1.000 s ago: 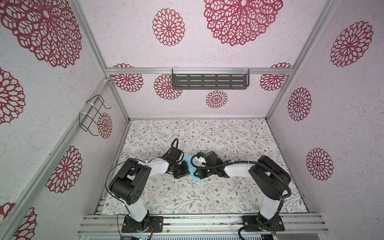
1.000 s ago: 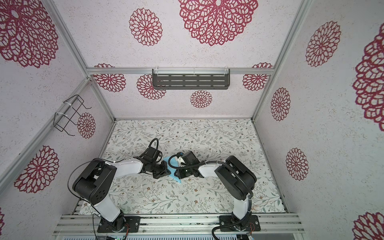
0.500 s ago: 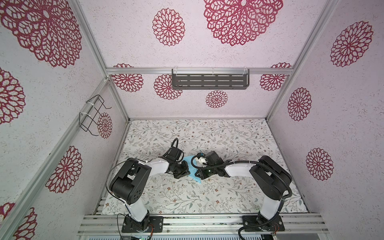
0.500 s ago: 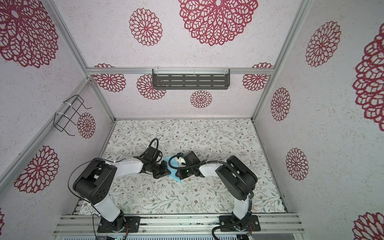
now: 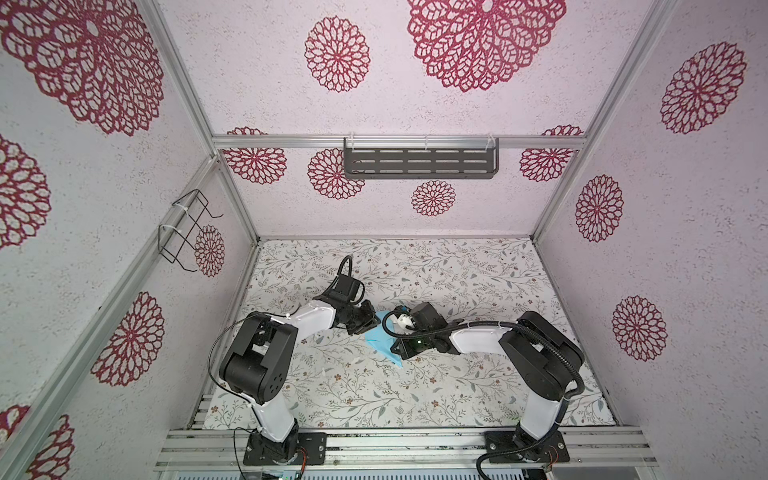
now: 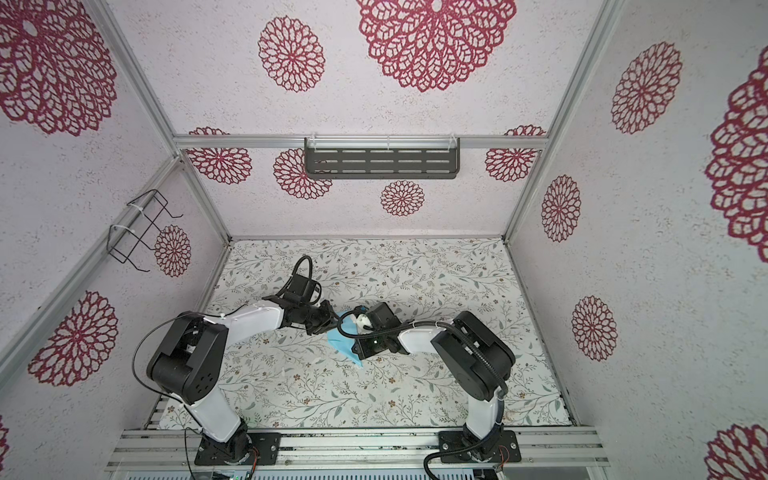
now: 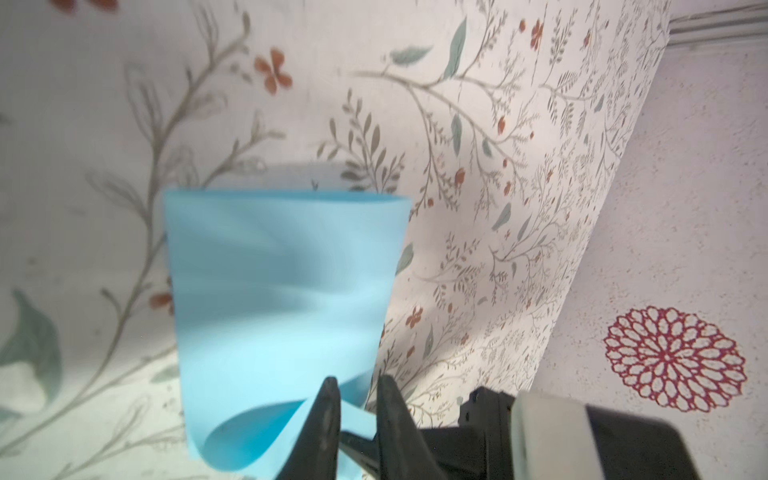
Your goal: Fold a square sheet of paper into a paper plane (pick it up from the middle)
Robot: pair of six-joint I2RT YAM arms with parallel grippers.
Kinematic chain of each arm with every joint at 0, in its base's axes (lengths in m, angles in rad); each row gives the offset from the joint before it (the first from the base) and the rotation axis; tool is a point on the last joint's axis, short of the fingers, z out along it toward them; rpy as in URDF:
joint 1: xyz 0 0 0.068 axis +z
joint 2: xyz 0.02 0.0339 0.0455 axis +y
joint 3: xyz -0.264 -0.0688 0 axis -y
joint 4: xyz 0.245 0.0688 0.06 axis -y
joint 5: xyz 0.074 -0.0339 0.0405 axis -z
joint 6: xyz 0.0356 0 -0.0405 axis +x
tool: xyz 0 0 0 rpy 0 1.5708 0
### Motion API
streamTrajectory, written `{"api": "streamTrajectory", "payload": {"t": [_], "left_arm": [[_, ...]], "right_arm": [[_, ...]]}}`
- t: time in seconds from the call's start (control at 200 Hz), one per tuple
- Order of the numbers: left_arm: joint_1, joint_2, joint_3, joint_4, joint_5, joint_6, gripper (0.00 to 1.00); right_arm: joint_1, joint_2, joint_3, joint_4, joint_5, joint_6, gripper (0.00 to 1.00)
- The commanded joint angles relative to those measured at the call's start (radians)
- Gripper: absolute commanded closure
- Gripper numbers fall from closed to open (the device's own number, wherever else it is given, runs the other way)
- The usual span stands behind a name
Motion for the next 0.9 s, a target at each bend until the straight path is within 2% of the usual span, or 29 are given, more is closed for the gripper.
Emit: {"api": "streamTrajectory", "payload": {"t": [0.0, 0.47, 0.791, 0.896], "left_arm": [[0.006, 0.063, 0.038, -0.071, -0.029, 0.046, 0.83], [0.003, 0.167, 0.121, -0.212, -0.066, 0.093, 0.92], [0.0, 0.171, 0.128, -0.254, -0.085, 0.118, 0.93], [-0.002, 0.214, 0.132, -0.252, -0.079, 0.123, 0.94]], "right_arm": [[-0.009, 0.003, 0.0, -0.046, 0.023, 0.005, 0.96], [-0.008, -0.013, 0.009, -0.034, 0.026, 0.007, 0.96], [-0.011, -0.054, -0.016, 0.031, 0.042, 0.01, 0.97], [-0.013, -0.057, -0.021, 0.038, 0.048, 0.01, 0.97]]}}
